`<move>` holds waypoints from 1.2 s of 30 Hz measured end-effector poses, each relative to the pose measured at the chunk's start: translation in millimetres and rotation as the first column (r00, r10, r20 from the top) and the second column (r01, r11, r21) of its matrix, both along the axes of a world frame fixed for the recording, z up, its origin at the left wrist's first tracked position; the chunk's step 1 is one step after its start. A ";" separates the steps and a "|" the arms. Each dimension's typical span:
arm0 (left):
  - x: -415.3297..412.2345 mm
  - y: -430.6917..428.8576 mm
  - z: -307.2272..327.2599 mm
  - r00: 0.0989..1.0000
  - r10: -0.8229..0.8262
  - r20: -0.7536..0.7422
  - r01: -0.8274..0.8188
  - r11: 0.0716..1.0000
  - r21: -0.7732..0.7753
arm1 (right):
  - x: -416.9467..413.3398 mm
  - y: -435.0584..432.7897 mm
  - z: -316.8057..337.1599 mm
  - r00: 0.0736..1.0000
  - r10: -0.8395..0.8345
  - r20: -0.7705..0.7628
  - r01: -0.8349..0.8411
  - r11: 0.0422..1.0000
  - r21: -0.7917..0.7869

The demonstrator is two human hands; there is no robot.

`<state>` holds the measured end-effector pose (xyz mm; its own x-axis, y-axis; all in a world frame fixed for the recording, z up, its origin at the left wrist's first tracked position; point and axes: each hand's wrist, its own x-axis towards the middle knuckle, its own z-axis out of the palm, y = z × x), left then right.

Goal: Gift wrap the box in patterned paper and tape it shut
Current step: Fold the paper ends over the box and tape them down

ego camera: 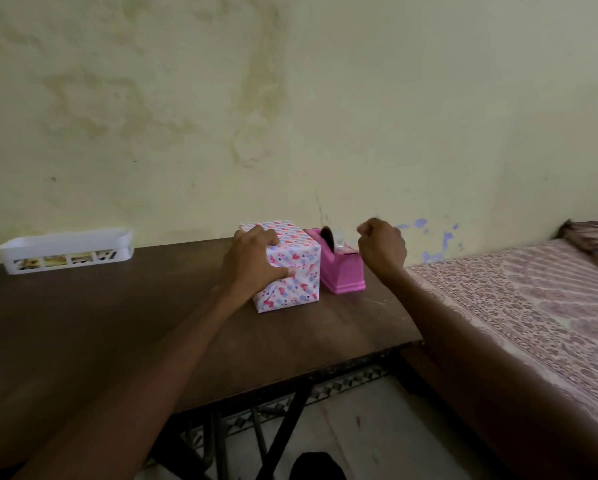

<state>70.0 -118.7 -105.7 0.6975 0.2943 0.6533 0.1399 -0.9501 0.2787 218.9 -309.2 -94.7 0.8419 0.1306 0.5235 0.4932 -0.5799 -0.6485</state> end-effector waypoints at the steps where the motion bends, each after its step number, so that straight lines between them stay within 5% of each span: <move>1: -0.5 1.1 0.7 1.000 0.008 -0.011 -0.008 1.000 0.000 | 5.8 -1.8 -1.6 0.994 -0.038 -0.101 0.028 0.995 -0.092; 3: 0.6 -0.5 2.4 0.999 0.008 -0.032 -0.008 1.000 0.007 | 17.1 -6.5 -1.7 0.937 0.025 -0.350 -0.082 0.985 -0.152; 6: 0.4 -1.1 3.9 0.999 0.004 -0.043 -0.003 1.000 0.018 | 16.6 -4.7 9.4 0.692 0.231 -0.684 -0.204 0.971 0.122; 15: 2.9 0.7 1.2 0.996 0.018 -0.083 -0.014 0.999 0.049 | 43.7 1.5 29.7 0.378 0.308 -0.873 -0.099 0.951 0.293; 30: 5.5 3.2 0.4 0.999 -0.002 -0.050 0.005 0.998 0.065 | 32.4 -18.0 -39.2 0.414 0.746 -0.521 -0.079 0.600 0.796; 32: 6.4 3.9 -0.1 0.999 -0.002 -0.053 0.005 0.998 0.067 | 32.2 -15.0 -45.0 0.486 0.688 -0.539 -0.097 0.656 0.749; 36: 9.1 4.8 0.7 0.998 0.007 -0.064 -0.002 0.998 0.070 | 37.6 -6.7 -41.6 0.773 0.300 -0.559 -0.090 0.924 0.373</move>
<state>79.0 -113.9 -105.0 0.7376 0.2528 0.6261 0.1598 -0.9663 0.2018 256.5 -315.9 -136.3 0.9679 0.2490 -0.0342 0.0257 -0.2332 -0.9721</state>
